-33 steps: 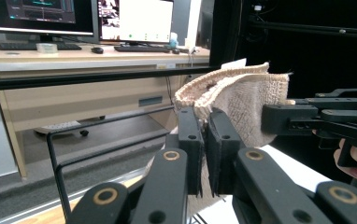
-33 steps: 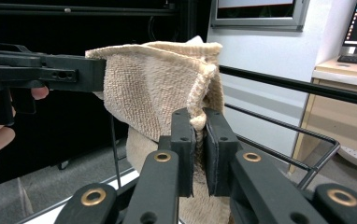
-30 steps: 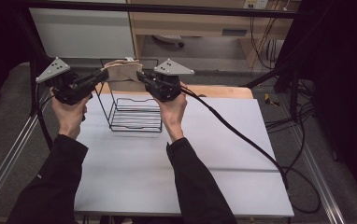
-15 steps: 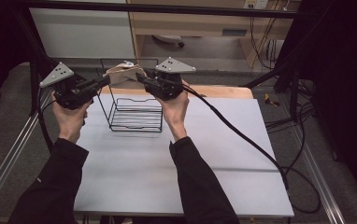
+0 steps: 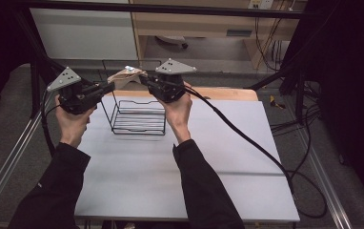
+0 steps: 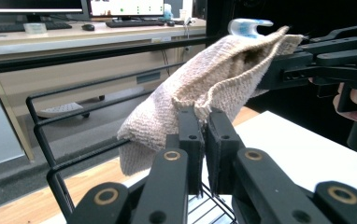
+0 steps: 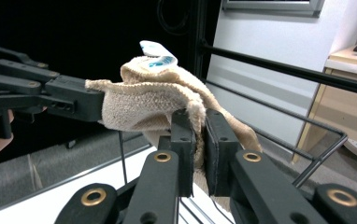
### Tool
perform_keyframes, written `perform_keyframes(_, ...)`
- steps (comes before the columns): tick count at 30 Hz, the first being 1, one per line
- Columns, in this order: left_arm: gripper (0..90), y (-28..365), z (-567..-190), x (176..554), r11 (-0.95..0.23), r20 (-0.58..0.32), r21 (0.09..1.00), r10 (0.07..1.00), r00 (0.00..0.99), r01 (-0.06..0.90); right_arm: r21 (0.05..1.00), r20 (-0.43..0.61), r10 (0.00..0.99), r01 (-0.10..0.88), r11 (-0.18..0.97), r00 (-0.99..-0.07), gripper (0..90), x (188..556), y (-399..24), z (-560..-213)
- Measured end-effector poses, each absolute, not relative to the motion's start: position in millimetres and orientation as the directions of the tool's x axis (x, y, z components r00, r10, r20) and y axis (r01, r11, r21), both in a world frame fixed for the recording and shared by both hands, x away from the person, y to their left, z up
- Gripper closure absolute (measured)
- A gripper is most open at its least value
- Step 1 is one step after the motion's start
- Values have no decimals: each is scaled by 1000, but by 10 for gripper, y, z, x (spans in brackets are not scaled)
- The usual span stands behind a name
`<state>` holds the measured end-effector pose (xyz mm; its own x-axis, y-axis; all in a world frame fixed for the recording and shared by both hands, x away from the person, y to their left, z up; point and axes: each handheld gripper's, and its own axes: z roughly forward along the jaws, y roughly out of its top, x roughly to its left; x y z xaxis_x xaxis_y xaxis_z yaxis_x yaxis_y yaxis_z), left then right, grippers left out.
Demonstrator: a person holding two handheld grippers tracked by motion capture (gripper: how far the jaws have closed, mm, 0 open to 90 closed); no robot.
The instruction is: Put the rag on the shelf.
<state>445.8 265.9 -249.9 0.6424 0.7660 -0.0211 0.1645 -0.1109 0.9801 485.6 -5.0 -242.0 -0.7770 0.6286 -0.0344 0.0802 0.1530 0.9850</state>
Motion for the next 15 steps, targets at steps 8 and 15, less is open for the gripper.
perform_keyframes(8,796,2715,-2410,4394,-94,-39,980,772,635,175,981,-72,625,59,186,-777,846,4791,-49,-2421)
perform_keyframes(15,721,2787,-2175,4345,-37,-83,983,784,615,180,979,-83,627,54,196,-775,846,4763,-46,-2427)
